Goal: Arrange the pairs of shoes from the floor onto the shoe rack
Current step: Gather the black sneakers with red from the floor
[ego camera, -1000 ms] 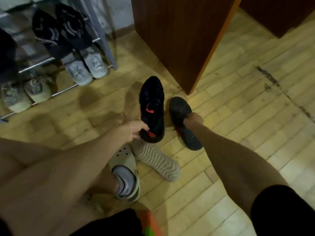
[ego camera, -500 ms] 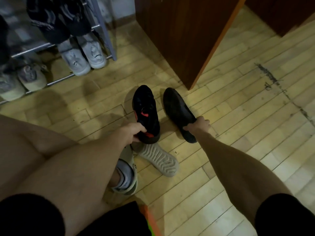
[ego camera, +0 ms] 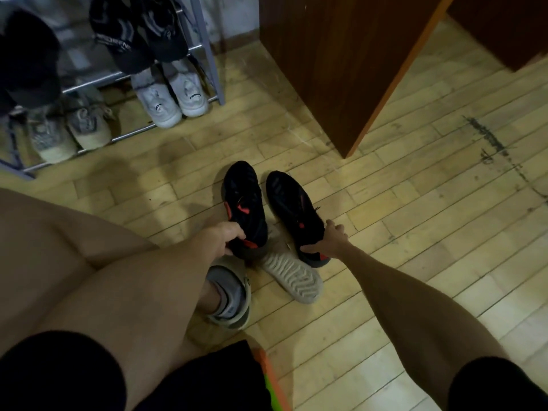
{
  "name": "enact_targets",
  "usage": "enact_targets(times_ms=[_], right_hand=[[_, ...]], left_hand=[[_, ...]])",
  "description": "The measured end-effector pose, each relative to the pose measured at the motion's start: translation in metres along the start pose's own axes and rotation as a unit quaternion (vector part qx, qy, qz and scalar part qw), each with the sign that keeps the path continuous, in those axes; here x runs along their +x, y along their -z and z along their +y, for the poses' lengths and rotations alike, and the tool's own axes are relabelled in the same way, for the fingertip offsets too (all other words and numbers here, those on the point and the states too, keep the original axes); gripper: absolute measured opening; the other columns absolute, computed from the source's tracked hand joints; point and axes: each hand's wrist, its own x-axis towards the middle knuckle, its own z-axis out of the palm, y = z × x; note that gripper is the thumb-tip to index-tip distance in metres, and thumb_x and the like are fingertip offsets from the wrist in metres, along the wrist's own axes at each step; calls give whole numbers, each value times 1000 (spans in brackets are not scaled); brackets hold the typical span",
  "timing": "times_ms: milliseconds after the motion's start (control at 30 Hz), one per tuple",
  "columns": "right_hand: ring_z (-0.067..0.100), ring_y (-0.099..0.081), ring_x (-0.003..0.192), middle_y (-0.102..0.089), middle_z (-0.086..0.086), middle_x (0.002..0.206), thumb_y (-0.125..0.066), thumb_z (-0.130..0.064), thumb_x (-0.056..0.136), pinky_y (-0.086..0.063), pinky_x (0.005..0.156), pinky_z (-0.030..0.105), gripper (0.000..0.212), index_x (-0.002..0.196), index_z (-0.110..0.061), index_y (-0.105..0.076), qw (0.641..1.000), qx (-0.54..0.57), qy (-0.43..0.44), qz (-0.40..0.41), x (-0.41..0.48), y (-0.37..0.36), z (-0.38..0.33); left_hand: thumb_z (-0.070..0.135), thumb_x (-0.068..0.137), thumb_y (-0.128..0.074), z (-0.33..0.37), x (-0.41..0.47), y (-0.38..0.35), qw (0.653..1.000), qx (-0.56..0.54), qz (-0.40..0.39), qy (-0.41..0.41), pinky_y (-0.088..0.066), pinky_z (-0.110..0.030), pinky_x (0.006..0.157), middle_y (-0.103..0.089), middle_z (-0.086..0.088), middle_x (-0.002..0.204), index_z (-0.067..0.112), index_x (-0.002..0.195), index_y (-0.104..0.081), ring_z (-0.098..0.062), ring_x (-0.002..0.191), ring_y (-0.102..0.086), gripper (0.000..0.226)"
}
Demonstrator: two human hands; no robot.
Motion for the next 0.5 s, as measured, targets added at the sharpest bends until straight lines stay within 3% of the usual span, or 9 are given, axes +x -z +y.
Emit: enact_targets(times_ms=[133, 300, 500], right_hand=[[32, -55, 112, -51, 17, 128, -77, -43, 74, -52, 84, 38, 76, 132, -5, -44, 999, 17, -37, 9, 13, -8, 4], [32, -61, 91, -59, 16, 107, -79, -13, 74, -57, 57, 38, 51, 119, 1, -57, 989, 121, -73, -40, 13, 5, -3], [37, -68, 89, -66, 23, 111, -78, -2, 76, -58, 54, 40, 41, 112, 10, -63, 984, 148, -44, -85, -2, 49, -19]], left_hand=[[3, 93, -52, 1, -3, -1, 1000, -11, -8, -14, -44, -35, 87, -45, -14, 142, 3, 137, -42, -31, 127, -45, 46], [3, 95, -46, 5, -5, 7, 1000, -7, -1, -20, -42, -32, 89, -45, -15, 141, 1, 139, -39, -30, 127, -45, 45], [3, 93, -51, 28, -16, 13, 998, -53, 11, -33, -46, -36, 89, -47, -14, 140, 4, 136, -43, -30, 125, -48, 44]])
